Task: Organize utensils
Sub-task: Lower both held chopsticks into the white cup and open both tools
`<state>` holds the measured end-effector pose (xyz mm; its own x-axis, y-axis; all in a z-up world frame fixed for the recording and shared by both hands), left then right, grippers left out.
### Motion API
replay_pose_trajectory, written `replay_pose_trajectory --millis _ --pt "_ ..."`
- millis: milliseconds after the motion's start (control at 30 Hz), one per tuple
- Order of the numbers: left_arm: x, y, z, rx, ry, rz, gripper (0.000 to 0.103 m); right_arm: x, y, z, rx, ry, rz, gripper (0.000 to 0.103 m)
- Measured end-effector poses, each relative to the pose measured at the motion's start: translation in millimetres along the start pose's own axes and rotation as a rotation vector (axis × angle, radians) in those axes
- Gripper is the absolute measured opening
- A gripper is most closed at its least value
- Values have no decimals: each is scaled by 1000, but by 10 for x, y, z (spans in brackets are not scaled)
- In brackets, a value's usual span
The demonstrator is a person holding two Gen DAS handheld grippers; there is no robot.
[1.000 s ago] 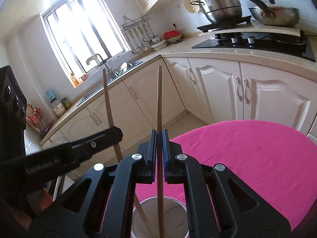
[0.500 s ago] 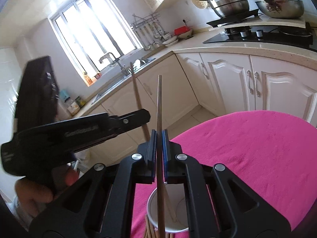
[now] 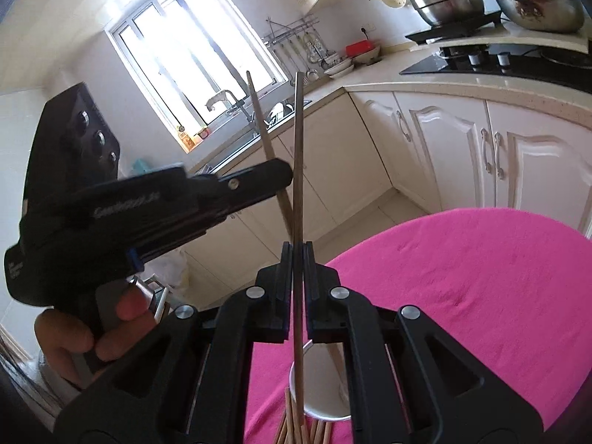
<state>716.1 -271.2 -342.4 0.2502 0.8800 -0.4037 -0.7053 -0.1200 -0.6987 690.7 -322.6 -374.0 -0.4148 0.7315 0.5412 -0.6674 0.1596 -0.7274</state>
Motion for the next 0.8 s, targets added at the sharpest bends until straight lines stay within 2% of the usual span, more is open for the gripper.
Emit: replay_pose_trajectory --millis 267,400,500,800 --pt "-49 -115 132 -30 17 14 6 106 -134 47 12 -15 58 6" --pt "-69 -172 196 -44 11 7 6 122 -182 45 15 8 110 6" --pt "-58 -166 211 -47 3 9 6 91 -209 30 0 16 124 6" --pt "114 -133 157 -58 -37 25 7 33 -117 -68 -51 -37 123 6"
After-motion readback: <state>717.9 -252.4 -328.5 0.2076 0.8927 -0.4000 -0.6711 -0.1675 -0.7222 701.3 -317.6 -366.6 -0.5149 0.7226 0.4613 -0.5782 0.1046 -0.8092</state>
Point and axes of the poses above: each gripper's, at about its wrist camera, not at the fingertips, and z roughly against the way its jaws point, x to its left, y to its underside, the point moved 9 cm from there along -z, roughly the way its jaws point, and after that the axes turned 1 degree about x, right-handed, at the moved point
